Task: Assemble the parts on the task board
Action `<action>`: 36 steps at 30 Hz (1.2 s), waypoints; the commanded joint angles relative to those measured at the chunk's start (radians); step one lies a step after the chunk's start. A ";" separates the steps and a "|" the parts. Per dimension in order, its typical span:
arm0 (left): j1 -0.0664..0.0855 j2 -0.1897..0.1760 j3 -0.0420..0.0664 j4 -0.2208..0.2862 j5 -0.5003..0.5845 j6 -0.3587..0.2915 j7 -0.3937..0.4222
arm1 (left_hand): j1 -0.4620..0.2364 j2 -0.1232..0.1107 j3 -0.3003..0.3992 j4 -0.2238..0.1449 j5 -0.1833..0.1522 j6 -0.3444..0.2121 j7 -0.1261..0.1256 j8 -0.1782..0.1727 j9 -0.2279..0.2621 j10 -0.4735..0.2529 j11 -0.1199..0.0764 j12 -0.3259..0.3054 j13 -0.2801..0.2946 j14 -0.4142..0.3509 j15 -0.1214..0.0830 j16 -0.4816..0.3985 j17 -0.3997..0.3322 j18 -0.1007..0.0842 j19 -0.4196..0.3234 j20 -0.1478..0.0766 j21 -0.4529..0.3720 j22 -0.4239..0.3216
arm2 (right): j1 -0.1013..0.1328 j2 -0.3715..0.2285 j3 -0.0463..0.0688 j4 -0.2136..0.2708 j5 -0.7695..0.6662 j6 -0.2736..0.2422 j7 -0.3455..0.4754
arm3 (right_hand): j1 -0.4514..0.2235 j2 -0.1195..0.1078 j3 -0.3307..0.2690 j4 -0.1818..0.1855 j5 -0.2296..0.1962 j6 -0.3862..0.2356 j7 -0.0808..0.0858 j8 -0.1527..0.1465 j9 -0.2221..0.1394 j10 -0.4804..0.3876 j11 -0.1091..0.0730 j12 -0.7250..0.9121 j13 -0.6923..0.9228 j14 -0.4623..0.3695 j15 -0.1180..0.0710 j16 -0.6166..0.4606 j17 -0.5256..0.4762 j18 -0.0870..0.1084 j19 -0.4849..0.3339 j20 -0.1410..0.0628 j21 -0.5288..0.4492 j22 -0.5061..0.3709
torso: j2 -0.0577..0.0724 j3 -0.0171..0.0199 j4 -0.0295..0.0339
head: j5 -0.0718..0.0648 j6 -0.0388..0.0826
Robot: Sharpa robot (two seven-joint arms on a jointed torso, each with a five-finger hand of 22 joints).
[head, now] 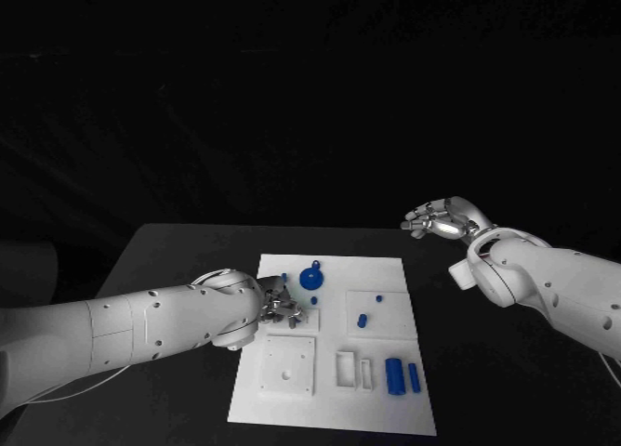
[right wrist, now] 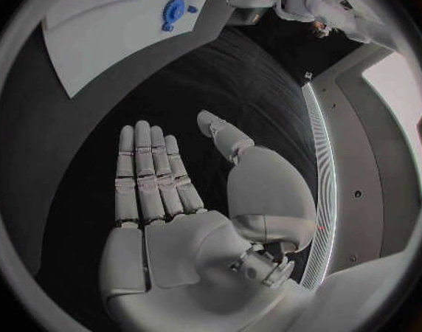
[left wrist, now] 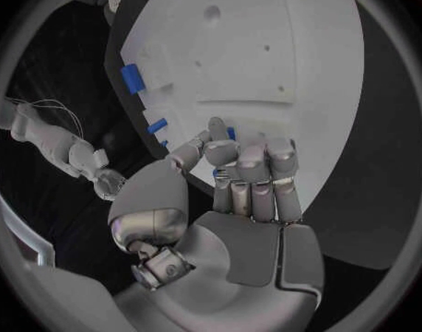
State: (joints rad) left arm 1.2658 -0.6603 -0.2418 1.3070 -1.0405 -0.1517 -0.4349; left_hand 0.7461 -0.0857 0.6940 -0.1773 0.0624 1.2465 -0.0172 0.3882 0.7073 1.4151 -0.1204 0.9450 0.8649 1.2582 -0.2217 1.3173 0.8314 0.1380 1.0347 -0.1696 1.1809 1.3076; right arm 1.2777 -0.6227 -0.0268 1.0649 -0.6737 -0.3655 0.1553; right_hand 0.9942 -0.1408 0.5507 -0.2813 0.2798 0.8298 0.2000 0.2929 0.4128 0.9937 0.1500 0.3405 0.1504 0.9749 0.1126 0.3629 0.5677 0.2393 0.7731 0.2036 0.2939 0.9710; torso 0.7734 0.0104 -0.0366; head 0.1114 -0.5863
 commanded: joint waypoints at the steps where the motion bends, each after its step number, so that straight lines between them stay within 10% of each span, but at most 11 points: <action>1: 0.000 0.002 0.000 0.002 0.003 0.011 0.013 | 0.001 -0.009 -0.001 0.004 -0.004 -0.010 0.000 0.001 0.001 0.004 -0.007 0.004 -0.001 0.011 -0.005 0.006 -0.001 -0.022 -0.004 -0.104 0.001 0.004 | 0.000 0.000 0.000 0.001 -0.001 0.013 0.004 | 0.009 0.001 -0.008 0.000 0.005 -0.006 0.001 0.005 -0.001 0.008 -0.003 -0.006 -0.002 -0.001 0.009 -0.005 -0.001 0.006 -0.003 0.006 -0.004 -0.001 | 0.000 0.0000 -0.0003 | 0.000 0.001; 36: 0.000 -0.019 0.001 0.004 0.035 -0.018 0.019 | 0.037 -0.037 -0.004 0.011 -0.008 -0.030 0.007 -0.013 -0.003 -0.006 0.000 0.007 -0.009 0.000 -0.001 0.002 -0.011 -0.022 -0.011 -0.102 -0.002 0.002 | 0.000 -0.003 0.000 0.001 -0.001 0.014 0.003 | 0.010 0.001 -0.011 0.002 0.005 -0.008 0.002 0.005 -0.004 0.009 -0.002 -0.009 -0.010 -0.007 0.013 -0.011 -0.003 0.006 -0.011 0.008 -0.010 -0.001 | 0.000 -0.0006 0.0004 | -0.003 0.001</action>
State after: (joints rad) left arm 1.2655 -0.6803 -0.2414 1.3097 -1.0269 -0.1591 -0.4292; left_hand 0.7766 -0.1211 0.6892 -0.1726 0.0610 1.2210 -0.0094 0.3776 0.7049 1.4127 -0.1212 0.9487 0.8562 1.2603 -0.2231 1.3211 0.8212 0.1240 1.0272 -0.1664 1.1809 1.3077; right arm 1.2777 -0.6261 -0.0269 1.0645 -0.6737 -0.3653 0.1533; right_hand 0.9941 -0.1408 0.5452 -0.2812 0.2796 0.8299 0.2000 0.2929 0.4099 0.9974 0.1464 0.3366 0.1414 0.9680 0.1194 0.3570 0.5663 0.2393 0.7661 0.2106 0.2902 0.9713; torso 0.7734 0.0090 -0.0362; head 0.1078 -0.5851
